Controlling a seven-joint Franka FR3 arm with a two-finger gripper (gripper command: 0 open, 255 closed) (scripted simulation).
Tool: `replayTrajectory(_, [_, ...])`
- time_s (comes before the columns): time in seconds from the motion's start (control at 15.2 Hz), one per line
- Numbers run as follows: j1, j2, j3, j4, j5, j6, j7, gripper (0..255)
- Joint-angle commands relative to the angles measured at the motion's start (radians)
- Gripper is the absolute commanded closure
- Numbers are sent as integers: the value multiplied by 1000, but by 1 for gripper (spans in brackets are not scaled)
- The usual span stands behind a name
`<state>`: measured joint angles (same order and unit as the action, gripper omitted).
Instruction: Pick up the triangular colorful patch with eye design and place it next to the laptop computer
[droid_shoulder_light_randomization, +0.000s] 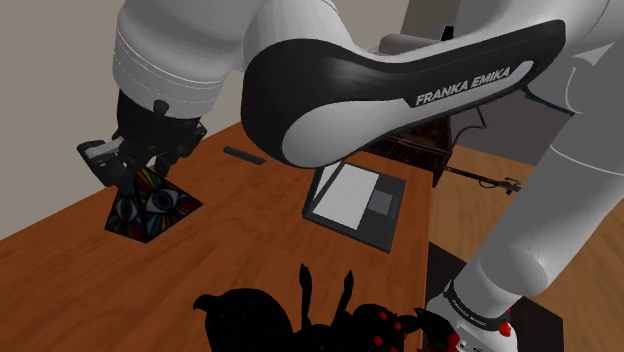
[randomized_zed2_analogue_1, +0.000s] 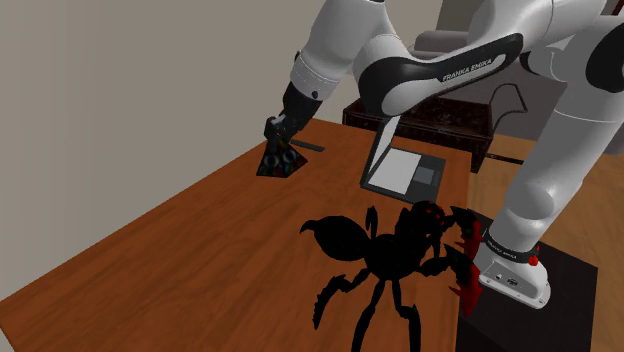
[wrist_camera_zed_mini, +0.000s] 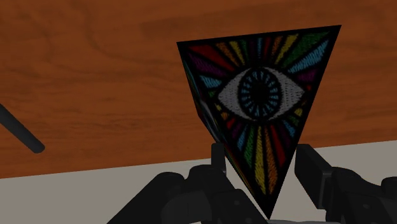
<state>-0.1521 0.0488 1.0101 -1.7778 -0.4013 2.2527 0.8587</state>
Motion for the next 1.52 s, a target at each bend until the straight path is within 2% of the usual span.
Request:
replayTrajectory(0.0, [-2, -8, 1, 23, 16, -24, -16, 255])
replayTrajectory(0.53, [8, 6, 8, 137, 23, -130, -44, 255])
replayTrajectory(1.12, [39, 54, 19, 288, -12, -260, -54, 255])
replayTrajectory(1.25, [-30, -20, -2, 232, 89, -216, -138, 255])
replayTrajectory(1.45, [-91, -111, -61, 163, 224, -169, -266, 255])
